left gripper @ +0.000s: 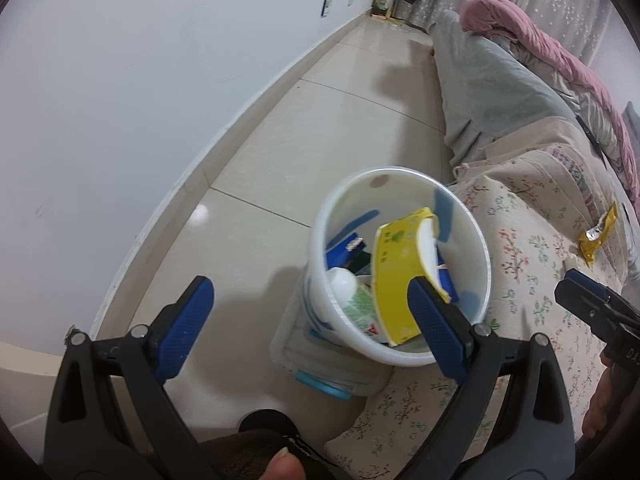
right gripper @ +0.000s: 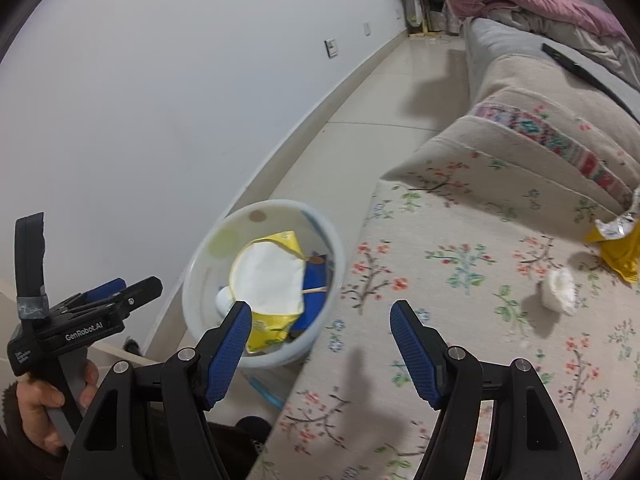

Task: Collect trash
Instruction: 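Move both open tools back over the bed toward the tissue and wrapper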

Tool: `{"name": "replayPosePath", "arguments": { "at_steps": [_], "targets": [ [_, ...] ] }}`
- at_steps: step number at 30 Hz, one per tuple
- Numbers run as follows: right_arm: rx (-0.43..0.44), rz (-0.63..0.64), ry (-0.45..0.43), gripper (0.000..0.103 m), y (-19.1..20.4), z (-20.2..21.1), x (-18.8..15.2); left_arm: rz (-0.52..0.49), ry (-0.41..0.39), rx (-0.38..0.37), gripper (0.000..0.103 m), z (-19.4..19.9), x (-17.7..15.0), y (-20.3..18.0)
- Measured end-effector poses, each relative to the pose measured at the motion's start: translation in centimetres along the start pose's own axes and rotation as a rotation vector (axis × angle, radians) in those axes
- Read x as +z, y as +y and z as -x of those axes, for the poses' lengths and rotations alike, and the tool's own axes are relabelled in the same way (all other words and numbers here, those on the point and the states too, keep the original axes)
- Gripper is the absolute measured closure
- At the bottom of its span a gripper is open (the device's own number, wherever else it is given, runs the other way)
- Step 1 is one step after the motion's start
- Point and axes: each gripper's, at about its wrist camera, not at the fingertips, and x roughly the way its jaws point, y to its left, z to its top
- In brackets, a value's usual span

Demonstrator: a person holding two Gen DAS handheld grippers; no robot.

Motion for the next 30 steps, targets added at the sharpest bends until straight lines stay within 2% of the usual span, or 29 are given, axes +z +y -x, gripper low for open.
{"name": "replayPosePath", "arguments": {
  "at_steps": [20, 30],
  "targets": [
    [-0.103, -0.186, -0.093, 0.03, -10.5, 6.4, -2.5, -0.135, 0.001, -0.074, 0.006, 0.5, -0.4, -9.5],
    [-0.158, -0.3, -0.13, 0.03, -16.2, 9.7, -4.1, -0.222, 0.032, -0.116, 0.006, -0.4, -1.1, -15.2]
  ]
}}
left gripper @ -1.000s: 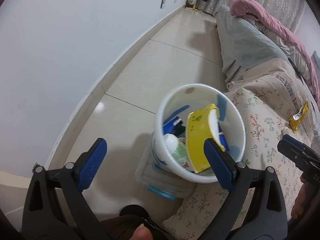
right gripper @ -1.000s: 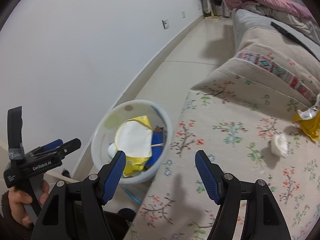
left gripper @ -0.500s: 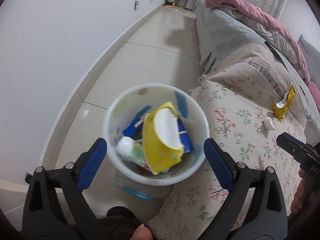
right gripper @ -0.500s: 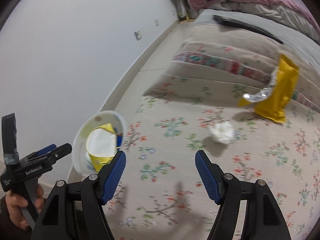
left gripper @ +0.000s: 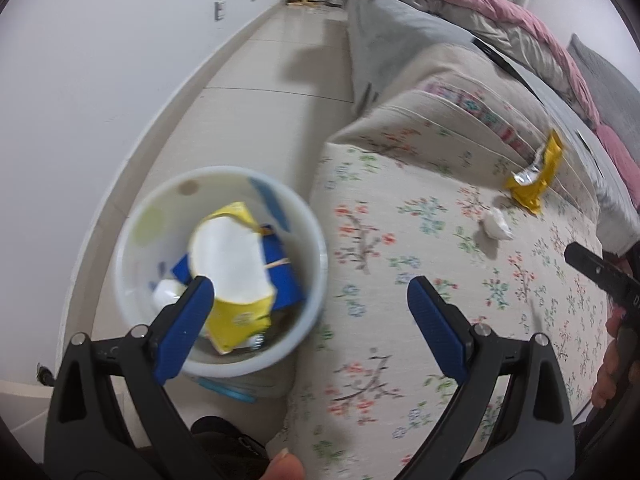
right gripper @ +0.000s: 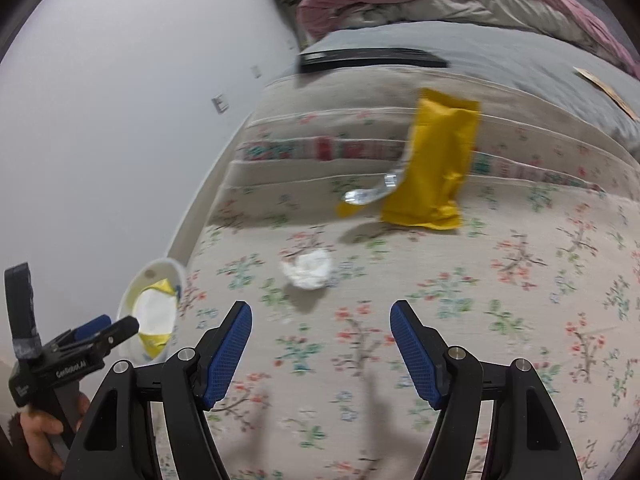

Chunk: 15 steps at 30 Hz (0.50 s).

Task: Collect trash
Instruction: 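Move both open tools back over the bed toward the tissue and wrapper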

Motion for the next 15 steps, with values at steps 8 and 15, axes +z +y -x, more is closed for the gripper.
{"name": "replayPosePath", "arguments": {
  "at_steps": [8, 15],
  "targets": [
    [-0.05, -0.07, -0.012, 0.03, -4.5, 1.2, -0.2, -0.039, 0.021, -0.067, 0.006, -1.4, 0.4, -3.8],
    [-0.089, -0.137, 0.001, 0.03, -8.4, 1.8, -1.0, -0.104, 0.033, -0.186, 0.006, -3.1, 0.3, -8.1]
  ]
}}
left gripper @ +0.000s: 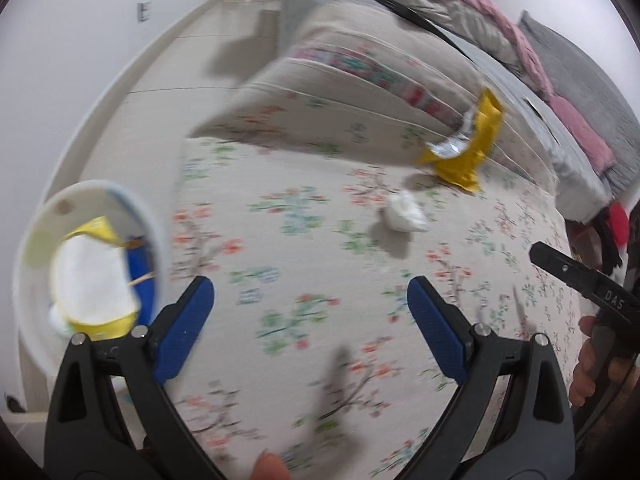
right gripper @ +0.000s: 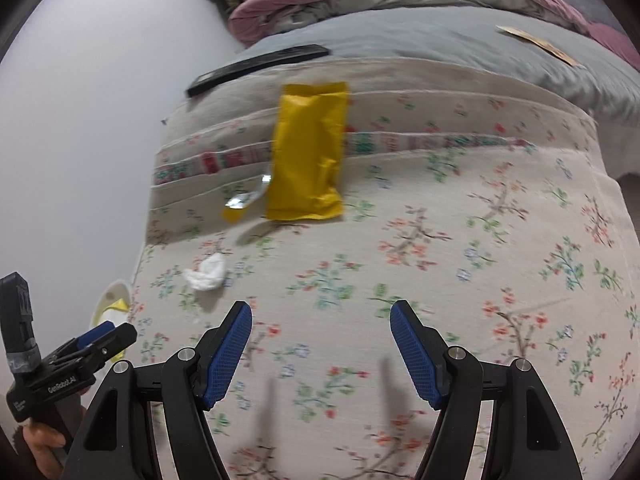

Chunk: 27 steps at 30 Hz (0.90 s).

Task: Collect trash
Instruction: 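Move both open tools back over the bed toward the tissue and wrapper, then grasp the white tissue with the left tool while the right tool grasps the yellow wrapper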

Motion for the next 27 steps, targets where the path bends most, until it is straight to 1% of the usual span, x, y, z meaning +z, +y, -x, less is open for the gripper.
{"name": "replayPosePath", "arguments": {
  "at_steps": [2, 7, 9, 10, 12, 14, 16, 18, 19, 20, 22, 24, 27],
  "targets": [
    [-0.008, -0.015, 0.005, 0.03, -0.8, 0.0, -0.1, -0.016, 0.0, -0.012, 0.007, -0.7, 0.1, -0.9],
    [-0.027, -0.057, 0.019, 0.03, -2.6, -0.1, -0.1, -0.037, -0.005, -0.044, 0.022, -2.4, 0.5, -2.8],
    [-0.033, -0.067, 0.024, 0.03, -3.1, -0.2, 0.0, -0.039, -0.006, -0.07, 0.032, -2.9, 0.7, -3.2],
    [-0.037, -0.074, 0.027, 0.03, -3.4, -0.3, 0.0, -0.041, -0.011, -0.082, 0.036, -3.2, 0.9, -3.5],
    [-0.042, -0.088, 0.032, 0.03, -3.9, -0.5, 0.1, -0.044, -0.017, -0.09, 0.046, -3.5, 1.0, -3.7],
    [-0.045, -0.098, 0.037, 0.03, -4.3, -0.7, 0.2, -0.034, -0.021, -0.1, 0.051, -4.1, 1.4, -3.9],
    [-0.05, -0.107, 0.041, 0.03, -4.6, -0.8, 0.3, -0.018, -0.035, -0.129, 0.057, -4.3, 1.7, -3.7],
    [-0.051, -0.113, 0.044, 0.03, -4.9, -1.1, 0.4, -0.008, -0.036, -0.149, 0.066, -4.5, 2.0, -3.7],
    [-0.053, -0.118, 0.047, 0.03, -5.0, -1.2, 0.5, -0.004, -0.033, -0.158, 0.068, -4.7, 2.2, -3.7],
    [-0.055, -0.123, 0.048, 0.03, -5.2, -1.2, 0.5, -0.006, -0.031, -0.158, 0.073, -4.9, 2.3, -3.7],
    [-0.056, -0.13, 0.052, 0.03, -5.3, -1.4, 0.7, -0.015, -0.04, -0.156, 0.078, -5.0, 2.3, -3.8],
    [-0.058, -0.134, 0.054, 0.03, -5.3, -1.8, 1.0, -0.02, -0.047, -0.153, 0.085, -4.9, 2.3, -3.9],
    [-0.065, -0.131, 0.053, 0.03, -5.0, -2.3, 1.6, -0.012, -0.039, -0.148, 0.088, -4.5, 2.4, -3.9]
  ]
}}
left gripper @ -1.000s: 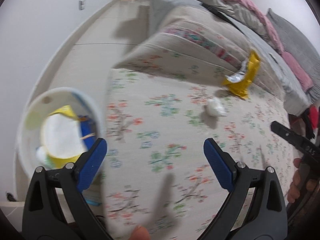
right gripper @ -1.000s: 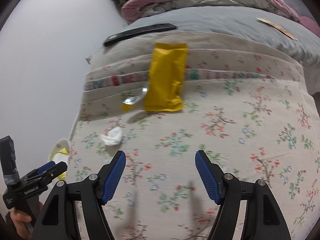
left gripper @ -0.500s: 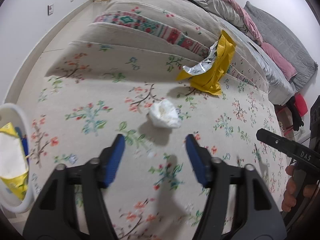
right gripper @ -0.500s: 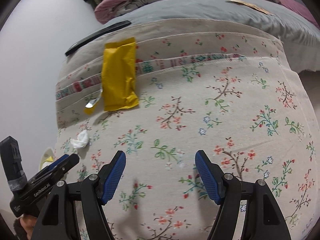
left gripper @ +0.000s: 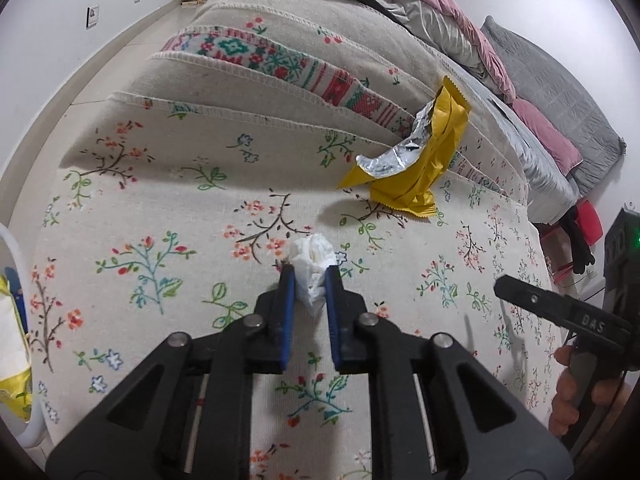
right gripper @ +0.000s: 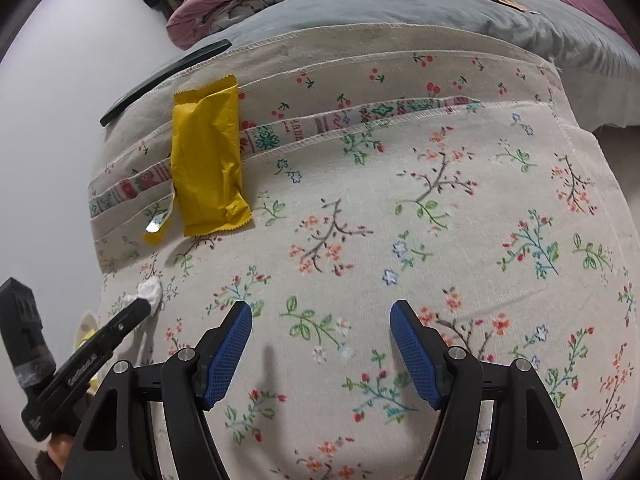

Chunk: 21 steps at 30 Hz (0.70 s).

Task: Collect trash
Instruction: 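Grasp the white tissue with the left tool while the right tool grasps the yellow wrapper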

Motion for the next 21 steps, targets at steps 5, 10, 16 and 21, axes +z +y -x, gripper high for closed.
{"name": "replayPosePath", "arguments": {
  "at_steps": [5, 10, 16, 21],
  "targets": [
    [0.003, 0.021, -0.025, 0.03, 1.8, -0.4, 1.6, 0.043, -0.004, 0.007, 0.089, 1.5, 0.4, 0.8],
    [0.023, 0.061, -0.062, 0.03, 4.4, -1.3, 3.6, 0.072, -0.049, 0.043, 0.088, 3.2, 0.8, 2.0],
    [0.029, 0.11, -0.084, 0.03, 7.4, -3.9, 5.7, 0.109, -0.105, 0.076, 0.088, 5.0, 1.4, 3.5],
    [0.03, 0.111, -0.073, 0.03, 8.5, -5.7, 7.1, 0.129, -0.127, 0.076, 0.088, 5.5, 1.9, 4.1]
  ]
}}
